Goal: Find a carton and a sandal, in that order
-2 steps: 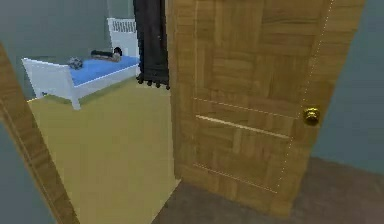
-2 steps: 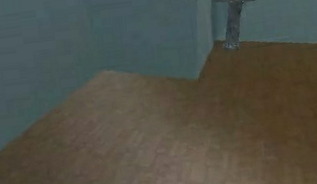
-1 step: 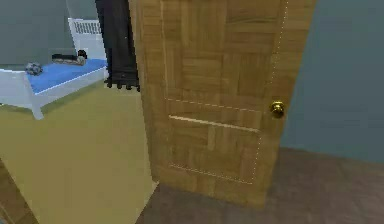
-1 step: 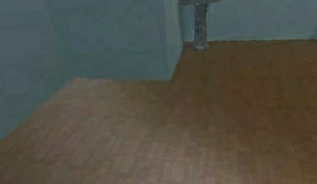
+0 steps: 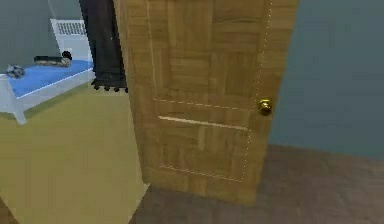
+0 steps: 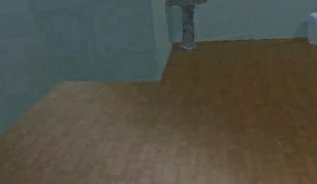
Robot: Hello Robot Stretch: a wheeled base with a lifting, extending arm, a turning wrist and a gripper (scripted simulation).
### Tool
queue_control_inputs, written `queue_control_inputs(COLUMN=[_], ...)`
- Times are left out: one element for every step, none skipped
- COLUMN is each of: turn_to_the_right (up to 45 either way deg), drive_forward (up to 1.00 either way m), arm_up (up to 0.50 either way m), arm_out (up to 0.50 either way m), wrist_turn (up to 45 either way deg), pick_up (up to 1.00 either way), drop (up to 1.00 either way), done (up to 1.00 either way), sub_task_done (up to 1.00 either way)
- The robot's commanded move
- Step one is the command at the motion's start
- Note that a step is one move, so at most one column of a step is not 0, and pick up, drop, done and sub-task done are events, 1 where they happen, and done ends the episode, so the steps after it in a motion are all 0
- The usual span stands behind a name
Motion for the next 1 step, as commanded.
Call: queue_control_inputs(turn_to_the_right=[0.0], drive_forward=[0.6], arm_up=[0.0], arm_out=[0.0], wrist_turn=[0.0], pick_up=[0.0], drop=[0.0], done=[0.0], sub_task_done=[0.0])
